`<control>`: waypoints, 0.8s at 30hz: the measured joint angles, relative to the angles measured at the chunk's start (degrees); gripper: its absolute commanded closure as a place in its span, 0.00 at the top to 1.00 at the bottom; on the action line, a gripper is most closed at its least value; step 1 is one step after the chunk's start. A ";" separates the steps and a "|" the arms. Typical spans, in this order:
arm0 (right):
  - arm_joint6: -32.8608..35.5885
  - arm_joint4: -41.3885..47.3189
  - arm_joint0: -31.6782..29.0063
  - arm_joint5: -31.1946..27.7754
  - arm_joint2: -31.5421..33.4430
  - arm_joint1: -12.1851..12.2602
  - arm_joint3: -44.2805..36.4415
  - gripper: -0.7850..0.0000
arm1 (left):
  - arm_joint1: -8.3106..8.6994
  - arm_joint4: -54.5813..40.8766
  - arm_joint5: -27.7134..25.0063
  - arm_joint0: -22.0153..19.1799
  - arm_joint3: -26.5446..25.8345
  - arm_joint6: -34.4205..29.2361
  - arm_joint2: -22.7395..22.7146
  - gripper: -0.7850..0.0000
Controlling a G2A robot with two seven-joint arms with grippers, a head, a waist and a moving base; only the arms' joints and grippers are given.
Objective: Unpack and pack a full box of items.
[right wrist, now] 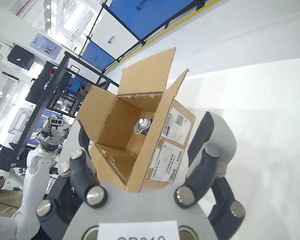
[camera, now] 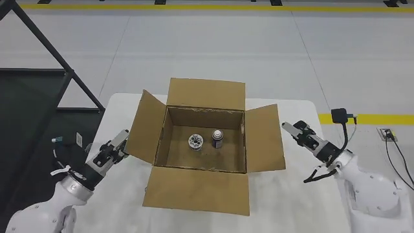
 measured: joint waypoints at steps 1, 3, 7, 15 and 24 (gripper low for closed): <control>1.02 0.16 0.46 -0.15 -0.40 0.14 0.54 1.00 | 0.01 0.08 0.02 0.05 -0.33 0.00 0.29 1.00; 3.49 0.67 1.64 -0.82 -1.47 0.44 1.57 1.00 | 0.05 0.35 -0.04 0.35 -1.22 -0.17 0.88 1.00; 6.64 1.51 3.68 -2.56 -3.81 0.87 2.82 1.00 | 0.11 0.83 -0.31 0.81 -2.82 -0.40 2.02 1.00; 9.51 2.57 8.32 -4.75 -10.19 1.31 3.41 1.00 | 0.20 2.78 1.06 -0.63 -4.17 -0.07 5.70 1.00; 8.37 5.23 13.80 -5.56 -18.35 1.05 5.93 1.00 | 0.15 4.13 5.09 -6.66 -0.44 -1.03 11.86 1.00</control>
